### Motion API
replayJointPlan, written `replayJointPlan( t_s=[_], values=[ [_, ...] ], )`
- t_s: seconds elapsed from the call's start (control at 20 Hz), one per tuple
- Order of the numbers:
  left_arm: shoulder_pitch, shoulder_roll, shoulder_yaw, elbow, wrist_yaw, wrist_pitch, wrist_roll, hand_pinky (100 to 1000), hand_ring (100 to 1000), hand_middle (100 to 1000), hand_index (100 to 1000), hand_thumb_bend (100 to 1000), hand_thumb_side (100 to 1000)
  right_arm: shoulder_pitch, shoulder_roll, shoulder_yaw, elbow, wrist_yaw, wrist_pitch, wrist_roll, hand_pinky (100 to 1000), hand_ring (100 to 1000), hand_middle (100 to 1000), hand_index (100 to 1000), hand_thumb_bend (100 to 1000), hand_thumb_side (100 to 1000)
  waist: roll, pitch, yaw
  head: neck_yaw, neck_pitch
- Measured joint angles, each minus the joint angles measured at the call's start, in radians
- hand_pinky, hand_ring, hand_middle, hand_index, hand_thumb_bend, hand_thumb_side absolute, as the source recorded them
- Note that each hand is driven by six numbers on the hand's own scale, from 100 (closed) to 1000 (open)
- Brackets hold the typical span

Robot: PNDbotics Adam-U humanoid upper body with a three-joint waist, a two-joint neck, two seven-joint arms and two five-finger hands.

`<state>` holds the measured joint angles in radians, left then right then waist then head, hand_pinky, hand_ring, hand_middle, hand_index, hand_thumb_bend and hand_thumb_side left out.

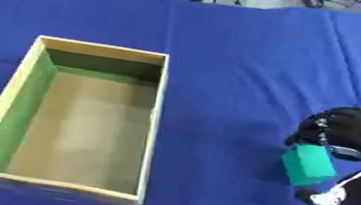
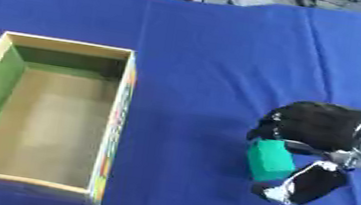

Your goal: Pick up objects on the table and place them in the box.

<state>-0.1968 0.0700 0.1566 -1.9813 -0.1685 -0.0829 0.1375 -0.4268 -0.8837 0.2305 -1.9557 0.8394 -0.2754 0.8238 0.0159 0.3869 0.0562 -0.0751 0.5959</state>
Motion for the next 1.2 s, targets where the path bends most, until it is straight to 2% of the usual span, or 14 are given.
replayJointPlan(
  t_s=[0.3, 0.65, 0.95, 1.05, 1.15, 1.2],
  values=[
    [0.001, 0.000, 0.000, 0.000, 0.000, 0.000, -0.001, 100, 350, 488, 496, 100, 915, 0.000, 0.007, 0.001, 0.022, 0.018, 0.011, -0.023, 799, 848, 681, 895, 343, 829, 0.000, 0.000, 0.000, -0.002, 0.000],
    [0.002, 0.000, 0.000, 0.000, 0.000, 0.000, -0.002, 100, 350, 488, 496, 100, 915, 0.005, 0.006, -0.002, 0.045, 0.039, 0.013, -0.024, 803, 863, 716, 910, 392, 794, 0.000, 0.001, -0.001, -0.002, 0.000],
    [0.002, 0.000, -0.001, 0.000, 0.000, 0.002, -0.004, 100, 351, 488, 496, 100, 915, 0.013, 0.005, -0.002, 0.061, 0.043, 0.008, -0.016, 803, 864, 711, 911, 369, 758, 0.000, 0.001, -0.002, -0.002, 0.000],
    [0.002, 0.000, -0.003, 0.000, 0.000, 0.002, -0.004, 100, 351, 488, 496, 100, 915, 0.013, 0.004, -0.003, 0.065, 0.043, 0.005, -0.012, 799, 858, 675, 885, 333, 749, 0.000, 0.001, -0.002, -0.003, 0.000],
    [0.002, 0.000, -0.004, 0.000, 0.000, 0.002, -0.005, 100, 351, 488, 496, 100, 916, 0.011, 0.004, -0.003, 0.065, 0.043, 0.005, -0.015, 792, 844, 611, 824, 210, 718, 0.000, 0.001, -0.002, -0.005, -0.001],
    [0.002, 0.000, -0.005, 0.000, 0.000, 0.002, -0.005, 100, 351, 489, 496, 100, 916, 0.009, 0.004, -0.003, 0.065, 0.043, 0.007, -0.020, 786, 833, 582, 776, 100, 728, 0.000, 0.001, -0.002, -0.005, -0.001]
  ],
)
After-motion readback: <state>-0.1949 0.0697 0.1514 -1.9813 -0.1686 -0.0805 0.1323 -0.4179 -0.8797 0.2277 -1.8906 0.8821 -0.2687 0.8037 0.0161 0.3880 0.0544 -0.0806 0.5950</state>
